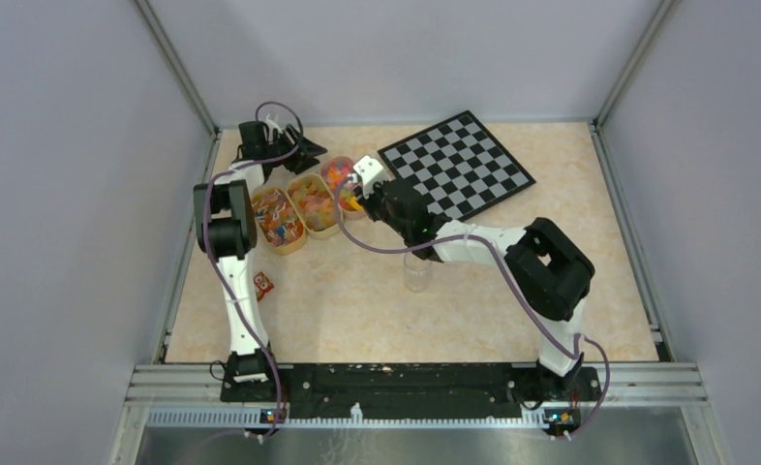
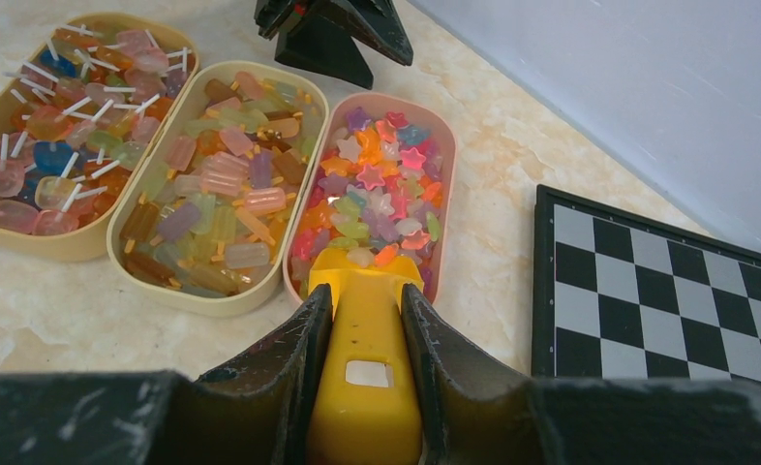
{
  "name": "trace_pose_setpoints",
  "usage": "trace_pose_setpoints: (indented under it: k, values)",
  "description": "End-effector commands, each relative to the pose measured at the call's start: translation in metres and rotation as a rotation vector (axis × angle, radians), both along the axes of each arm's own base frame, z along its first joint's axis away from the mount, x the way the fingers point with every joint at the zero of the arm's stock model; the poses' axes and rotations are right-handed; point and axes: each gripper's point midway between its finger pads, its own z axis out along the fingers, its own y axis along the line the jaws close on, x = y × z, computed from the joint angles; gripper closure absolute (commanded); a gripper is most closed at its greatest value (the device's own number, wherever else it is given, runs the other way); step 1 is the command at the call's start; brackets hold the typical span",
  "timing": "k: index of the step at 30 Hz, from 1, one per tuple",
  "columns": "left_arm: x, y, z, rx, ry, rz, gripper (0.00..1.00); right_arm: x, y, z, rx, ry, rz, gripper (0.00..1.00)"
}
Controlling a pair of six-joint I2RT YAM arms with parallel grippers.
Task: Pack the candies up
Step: Scoop the fake candies from the storage box.
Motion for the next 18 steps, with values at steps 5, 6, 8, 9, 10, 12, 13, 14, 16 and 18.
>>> trace_pose_setpoints:
  k: [5,6,8,9,10,12,13,14,16,18]
  values:
    - [0.004,-0.001,0.01,0.006,-0.053,-0.018,0.43,0.008,-0.001,-0.006,0.011,-0.025,-0.009,1.0]
    - [0.004,-0.001,0.009,0.007,-0.052,-0.017,0.43,0.007,-0.002,-0.008,0.01,-0.026,-0.009,1.0]
    - [0.004,-0.001,0.01,0.007,-0.053,-0.018,0.43,0.006,-0.004,-0.011,0.008,-0.023,-0.008,0.98]
    - [0.004,-0.001,0.01,0.008,-0.052,-0.016,0.43,0.004,-0.006,-0.014,0.006,-0.02,-0.007,0.96]
    - [0.003,-0.001,0.009,0.007,-0.051,-0.016,0.43,0.002,-0.006,-0.016,0.006,-0.018,-0.002,0.95]
    - [0.003,-0.002,0.008,0.006,-0.049,-0.018,0.43,-0.002,-0.007,-0.02,0.008,-0.017,0.014,0.92]
    - [0.003,-0.002,0.008,0.004,-0.048,-0.018,0.43,-0.004,-0.007,-0.021,0.01,-0.016,0.022,0.91]
    - [0.003,-0.001,0.009,0.004,-0.049,-0.018,0.43,-0.005,-0.007,-0.022,0.012,-0.015,0.028,0.9]
    - [0.003,-0.002,0.009,0.004,-0.048,-0.019,0.43,-0.007,-0.007,-0.023,0.012,-0.008,0.03,0.89]
    - [0.003,-0.001,0.009,0.005,-0.045,-0.017,0.43,-0.007,-0.008,-0.024,0.01,-0.006,0.028,0.89]
